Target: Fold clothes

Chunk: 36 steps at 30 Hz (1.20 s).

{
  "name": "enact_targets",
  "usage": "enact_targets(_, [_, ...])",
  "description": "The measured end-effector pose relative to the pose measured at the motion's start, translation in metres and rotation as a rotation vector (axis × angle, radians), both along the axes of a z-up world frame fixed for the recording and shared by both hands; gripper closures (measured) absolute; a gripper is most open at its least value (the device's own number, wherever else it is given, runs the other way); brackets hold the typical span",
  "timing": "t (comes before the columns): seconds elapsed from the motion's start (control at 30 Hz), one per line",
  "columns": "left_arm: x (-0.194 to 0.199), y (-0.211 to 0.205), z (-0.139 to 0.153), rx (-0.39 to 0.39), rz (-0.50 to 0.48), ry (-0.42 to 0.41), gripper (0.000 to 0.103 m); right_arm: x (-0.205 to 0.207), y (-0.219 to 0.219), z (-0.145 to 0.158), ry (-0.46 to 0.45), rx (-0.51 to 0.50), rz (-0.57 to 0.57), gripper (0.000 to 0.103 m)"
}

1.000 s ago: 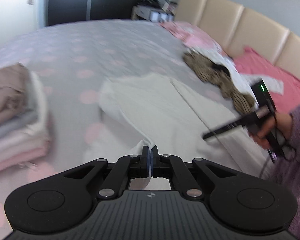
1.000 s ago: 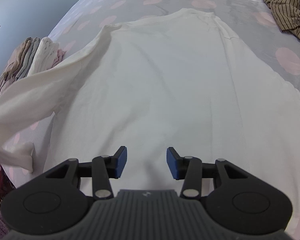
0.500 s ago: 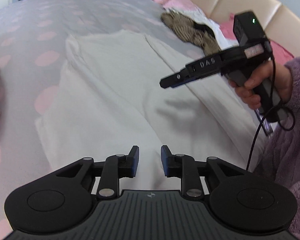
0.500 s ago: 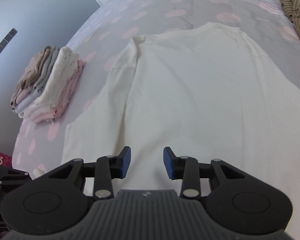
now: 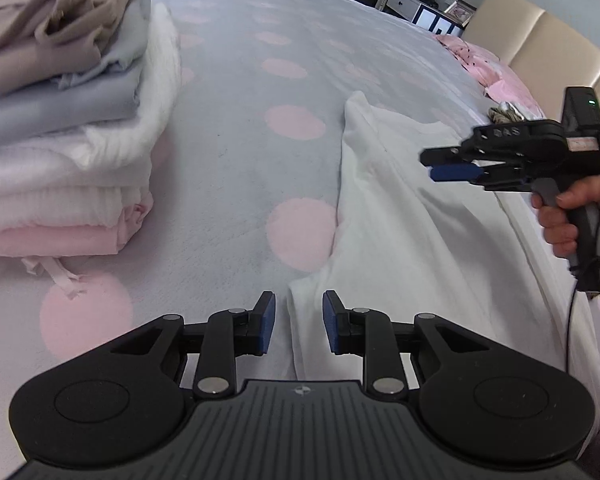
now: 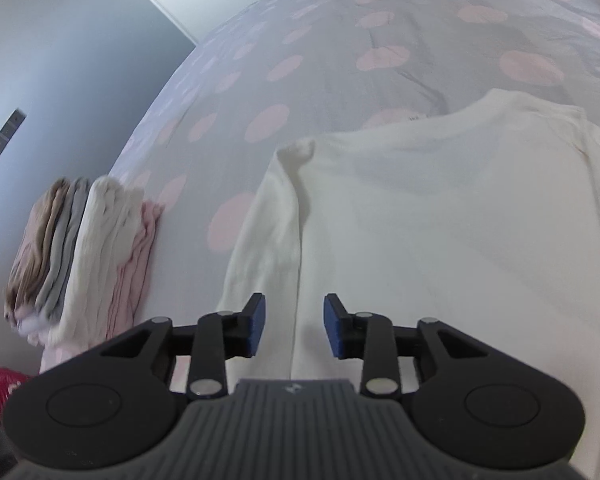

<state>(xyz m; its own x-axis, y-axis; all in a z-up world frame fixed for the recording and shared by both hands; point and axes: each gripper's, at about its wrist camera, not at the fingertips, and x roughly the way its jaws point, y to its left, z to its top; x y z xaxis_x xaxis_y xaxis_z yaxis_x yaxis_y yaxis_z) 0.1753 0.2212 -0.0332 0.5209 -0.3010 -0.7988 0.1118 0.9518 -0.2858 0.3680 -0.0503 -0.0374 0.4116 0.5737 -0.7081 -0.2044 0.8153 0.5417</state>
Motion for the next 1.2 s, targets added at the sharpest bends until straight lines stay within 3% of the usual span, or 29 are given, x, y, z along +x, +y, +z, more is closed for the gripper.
enact_targets(0.17, [0.008, -0.001, -0.01, -0.003, -0.025, 0.013, 0.08, 0.032, 0.016, -0.025, 0.044, 0.035, -0.036, 0.067])
enact_targets(0.27, [0.009, -0.002, -0.014, -0.013, -0.041, 0.026, 0.086, 0.038, 0.018, -0.036, 0.069, 0.121, -0.042, 0.069])
enact_targets(0.3, [0.009, -0.002, -0.015, -0.01, -0.042, 0.029, 0.089, 0.04, 0.018, -0.038, 0.081, 0.15, -0.035, 0.084])
enact_targets(0.33, [0.009, -0.003, -0.015, 0.0, -0.04, 0.029, 0.094, 0.041, 0.021, -0.037, 0.076, 0.151, -0.025, 0.092])
enact_targets(0.37, [0.009, -0.003, -0.015, 0.004, -0.04, 0.033, 0.096, 0.042, 0.023, -0.034, 0.055, 0.133, -0.012, 0.102])
enact_targets(0.47, [0.009, -0.001, -0.016, 0.022, -0.012, 0.052, 0.099, 0.047, 0.029, -0.023, -0.018, 0.057, -0.002, 0.102])
enact_targets(0.6, [0.009, 0.001, -0.016, 0.02, 0.002, 0.054, 0.099, 0.058, 0.031, -0.019, -0.033, -0.012, -0.008, 0.103])
enact_targets(0.7, [0.01, 0.0, -0.016, 0.026, 0.001, 0.057, 0.099, 0.056, 0.039, -0.022, -0.043, -0.065, 0.018, 0.101])
enact_targets(0.77, [0.008, 0.003, -0.011, 0.029, 0.012, 0.056, 0.094, 0.053, 0.038, -0.02, -0.042, -0.063, 0.025, 0.094])
enact_targets(0.87, [0.0, 0.004, 0.003, 0.055, 0.009, 0.018, 0.084, 0.042, 0.034, -0.006, -0.083, -0.069, 0.047, 0.07])
enact_targets(1.0, [-0.021, 0.002, 0.024, 0.072, -0.033, -0.041, 0.079, 0.012, 0.026, 0.015, -0.13, -0.111, 0.108, 0.07])
enact_targets(1.13, [-0.057, -0.004, 0.043, 0.098, -0.087, -0.108, 0.064, -0.029, 0.007, 0.029, -0.121, -0.107, 0.138, 0.068])
enact_targets(1.2, [-0.08, -0.007, 0.05, 0.103, -0.107, -0.142, 0.061, -0.057, -0.004, 0.034, -0.107, -0.109, 0.158, 0.067])
